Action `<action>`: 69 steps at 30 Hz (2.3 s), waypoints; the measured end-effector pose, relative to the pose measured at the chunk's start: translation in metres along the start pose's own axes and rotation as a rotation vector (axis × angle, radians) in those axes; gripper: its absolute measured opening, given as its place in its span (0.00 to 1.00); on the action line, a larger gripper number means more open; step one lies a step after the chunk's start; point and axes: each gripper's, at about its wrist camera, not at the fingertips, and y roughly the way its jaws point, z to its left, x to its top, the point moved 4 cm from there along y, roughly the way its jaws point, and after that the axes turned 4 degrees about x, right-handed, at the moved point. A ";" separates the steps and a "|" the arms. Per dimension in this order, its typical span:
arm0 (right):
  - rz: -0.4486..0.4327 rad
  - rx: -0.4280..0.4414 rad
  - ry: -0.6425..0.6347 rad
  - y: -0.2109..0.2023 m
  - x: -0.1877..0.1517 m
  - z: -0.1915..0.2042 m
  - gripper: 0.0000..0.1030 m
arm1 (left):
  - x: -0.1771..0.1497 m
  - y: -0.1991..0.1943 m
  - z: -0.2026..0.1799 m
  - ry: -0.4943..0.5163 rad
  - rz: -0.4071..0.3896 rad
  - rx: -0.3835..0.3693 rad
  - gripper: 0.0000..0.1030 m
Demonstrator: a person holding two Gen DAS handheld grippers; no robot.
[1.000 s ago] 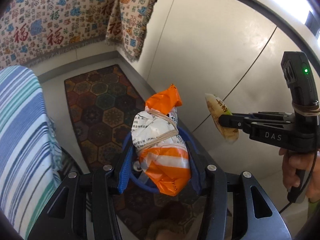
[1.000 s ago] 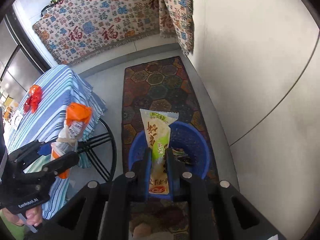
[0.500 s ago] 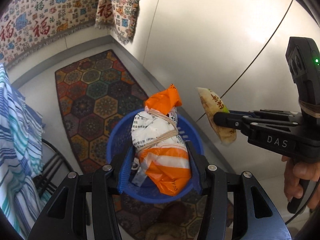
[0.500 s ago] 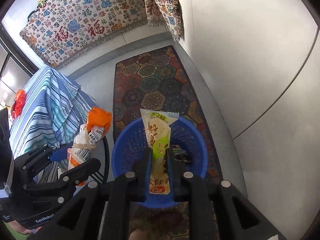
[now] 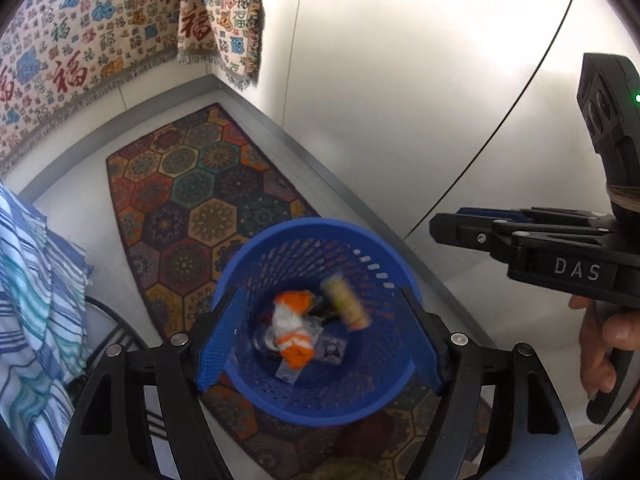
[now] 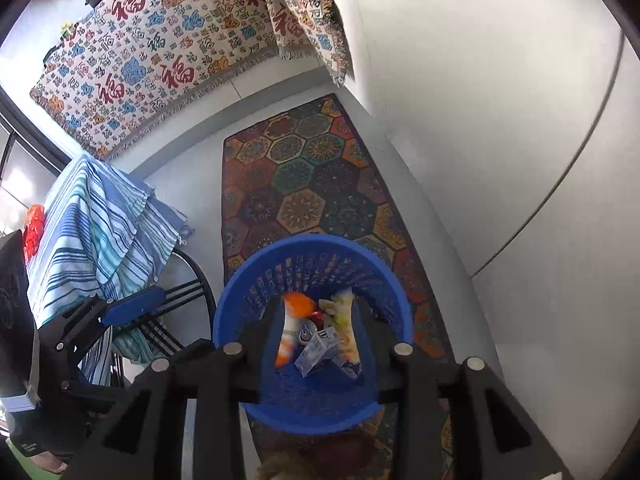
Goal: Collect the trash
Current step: 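Carry wrapped bag and snack bar to the wastebasket and open both tools, then move both tools back over the table toward the paper box, then grasp the white floral paper box with the left tool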
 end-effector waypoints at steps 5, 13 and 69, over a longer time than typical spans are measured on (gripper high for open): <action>-0.052 -0.025 -0.051 -0.032 0.008 0.019 0.38 | 0.005 -0.040 0.010 -0.026 -0.056 0.004 0.75; -0.130 -0.024 -0.198 -0.088 0.003 0.101 0.52 | -0.027 -0.137 0.050 -0.040 -0.126 0.057 0.82; -0.101 0.162 -0.700 0.048 -0.134 0.480 0.71 | -0.154 -0.248 0.513 -0.355 -0.126 0.254 0.99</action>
